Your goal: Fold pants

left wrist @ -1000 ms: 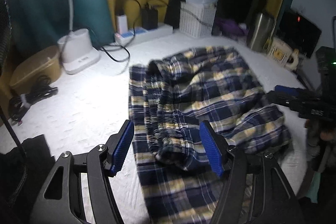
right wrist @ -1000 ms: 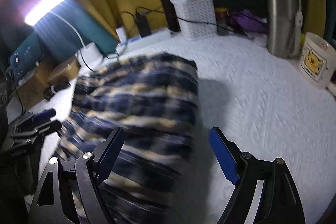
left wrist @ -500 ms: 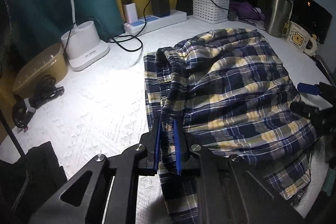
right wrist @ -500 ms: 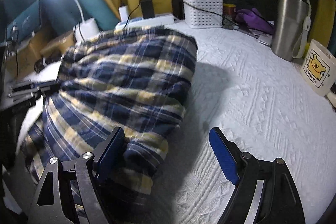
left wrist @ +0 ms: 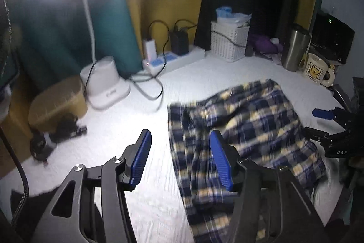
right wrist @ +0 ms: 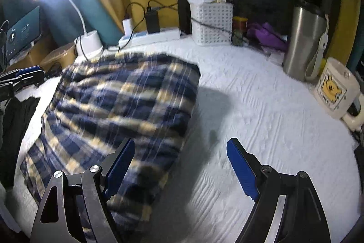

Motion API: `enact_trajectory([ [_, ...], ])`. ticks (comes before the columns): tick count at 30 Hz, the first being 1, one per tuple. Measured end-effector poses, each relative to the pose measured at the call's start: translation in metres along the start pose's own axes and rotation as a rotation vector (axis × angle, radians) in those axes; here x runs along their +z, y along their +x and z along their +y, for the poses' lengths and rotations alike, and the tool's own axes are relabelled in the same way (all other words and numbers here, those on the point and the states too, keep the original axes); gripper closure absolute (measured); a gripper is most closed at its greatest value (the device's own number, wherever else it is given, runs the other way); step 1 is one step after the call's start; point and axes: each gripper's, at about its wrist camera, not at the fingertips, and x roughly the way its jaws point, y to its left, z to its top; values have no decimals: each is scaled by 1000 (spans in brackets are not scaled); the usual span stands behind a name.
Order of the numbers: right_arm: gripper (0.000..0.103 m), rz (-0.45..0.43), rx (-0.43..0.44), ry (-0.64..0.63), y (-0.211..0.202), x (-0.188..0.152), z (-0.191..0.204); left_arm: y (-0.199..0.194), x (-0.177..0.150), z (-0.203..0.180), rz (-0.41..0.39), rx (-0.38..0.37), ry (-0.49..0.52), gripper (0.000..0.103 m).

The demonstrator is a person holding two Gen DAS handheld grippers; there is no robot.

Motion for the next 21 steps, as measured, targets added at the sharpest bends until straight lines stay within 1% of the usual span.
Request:
enact_trajectory([
  [3, 19, -20, 8, -8, 4, 13, -1, 15, 9, -7, 3, -28, 39, 49],
  [4, 19, -28, 22, -11, 5, 16, -1, 22, 9, -9, 8, -39, 49, 49],
  [5, 22, -41, 52, -18, 6, 20, -2, 28, 10, -9, 20, -43, 56, 49],
  [6, 26, -49, 68, -21, 8, 24, -2, 35, 10, -11, 34, -45, 61, 49],
  [7, 38, -47, 74, -21, 11, 27, -2, 42, 10, -11, 46, -50, 66, 49],
  [9, 45, -43, 85, -17, 18, 33, -5, 54, 10, -12, 58, -52, 83, 49],
  [10, 53, -44, 89, -17, 22, 36, -6, 57, 10, -12, 57, -55, 91, 49],
  [11, 58, -41, 94, -20, 27, 40, -7, 61, 10, -12, 51, -67, 102, 49],
  [13, 59, -37, 104, -24, 37, 46, -9, 69, 11, -11, 66, -78, 109, 50],
  [14, 61, -30, 108, -27, 44, 50, -10, 73, 11, -8, 67, -86, 105, 53],
  [15, 66, -19, 110, -32, 51, 53, -10, 77, 11, -5, 70, -94, 94, 56],
  [16, 67, -10, 109, -36, 57, 55, -10, 83, 12, -1, 82, -103, 76, 61],
  [18, 67, 8, 101, -41, 71, 59, -9, 92, 13, 5, 92, -104, 51, 62],
  [21, 67, 25, 89, -57, 87, 65, -6, 102, 12, 10, 97, -90, 45, 63],
])
